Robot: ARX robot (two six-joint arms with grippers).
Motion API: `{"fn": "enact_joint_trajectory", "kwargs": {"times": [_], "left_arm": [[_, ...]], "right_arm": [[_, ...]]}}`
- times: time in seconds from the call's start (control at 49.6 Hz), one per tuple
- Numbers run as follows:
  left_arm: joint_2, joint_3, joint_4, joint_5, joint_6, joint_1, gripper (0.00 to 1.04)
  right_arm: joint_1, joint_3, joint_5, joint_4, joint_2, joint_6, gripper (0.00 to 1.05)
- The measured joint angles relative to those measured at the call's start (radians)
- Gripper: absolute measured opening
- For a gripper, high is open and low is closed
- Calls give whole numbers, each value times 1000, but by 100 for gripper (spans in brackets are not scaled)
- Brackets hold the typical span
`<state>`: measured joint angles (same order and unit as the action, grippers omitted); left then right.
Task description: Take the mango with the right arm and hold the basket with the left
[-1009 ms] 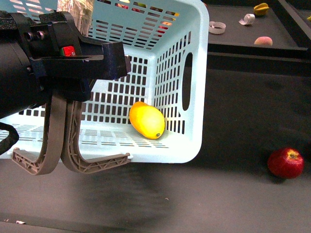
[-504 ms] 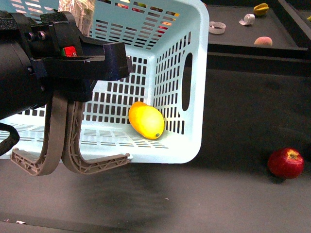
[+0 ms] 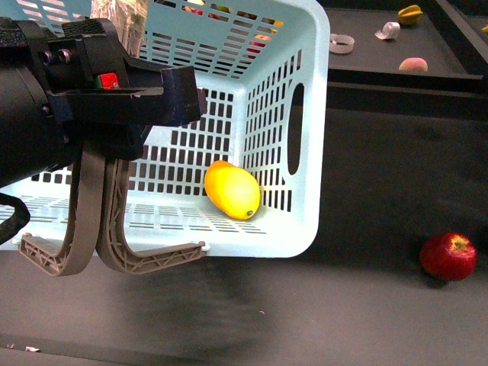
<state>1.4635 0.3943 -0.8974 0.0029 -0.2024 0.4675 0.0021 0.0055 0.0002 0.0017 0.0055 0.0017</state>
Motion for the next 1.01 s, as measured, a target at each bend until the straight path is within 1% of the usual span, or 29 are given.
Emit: {"fn": "enact_joint_trajectory", "kwargs": {"times": [0.02,0.101,0.121,0.182,0.202,0.303,0.323,0.464,0.484,0.525,0.545,0.565,0.646,0.706,0.807,0.908,1.009], "left_arm": [[0,0,0,0,0,0,6],[0,0,0,0,0,0,6],[0,0,0,0,0,0,6],[0,0,0,0,0,0,6],[0,0,0,0,0,0,6],[0,0,0,0,0,0,6],[0,0,0,0,0,0,6],[0,0,0,0,0,0,6],[0,0,0,0,0,0,6],[0,0,0,0,0,0,6],[0,0,0,0,0,0,6],[0,0,0,0,0,0,6],[0,0,0,0,0,0,6],[1,7,25,-55,9,2,6],[25,37,44,-52,-14,-17,6],[85,104,56,-34,-84,-69,6],[145,188,68,-38,-167,-121,6]], "right_arm": [[0,0,0,0,0,0,12],[0,0,0,0,0,0,25],[0,0,0,0,0,0,27],[0,0,0,0,0,0,37],[0,0,0,0,0,0,39],[0,0,0,0,0,0,57],[0,0,0,0,0,0,58],[0,0,0,0,0,0,82],[0,0,0,0,0,0,83],[0,0,0,0,0,0,94],[0,0,0,0,0,0,97],[0,0,0,0,0,1,98],[0,0,0,0,0,0,96],[0,0,0,0,0,0,96],[0,0,0,0,0,0,96],[0,0,0,0,0,0,96],[0,0,0,0,0,0,96]]}}
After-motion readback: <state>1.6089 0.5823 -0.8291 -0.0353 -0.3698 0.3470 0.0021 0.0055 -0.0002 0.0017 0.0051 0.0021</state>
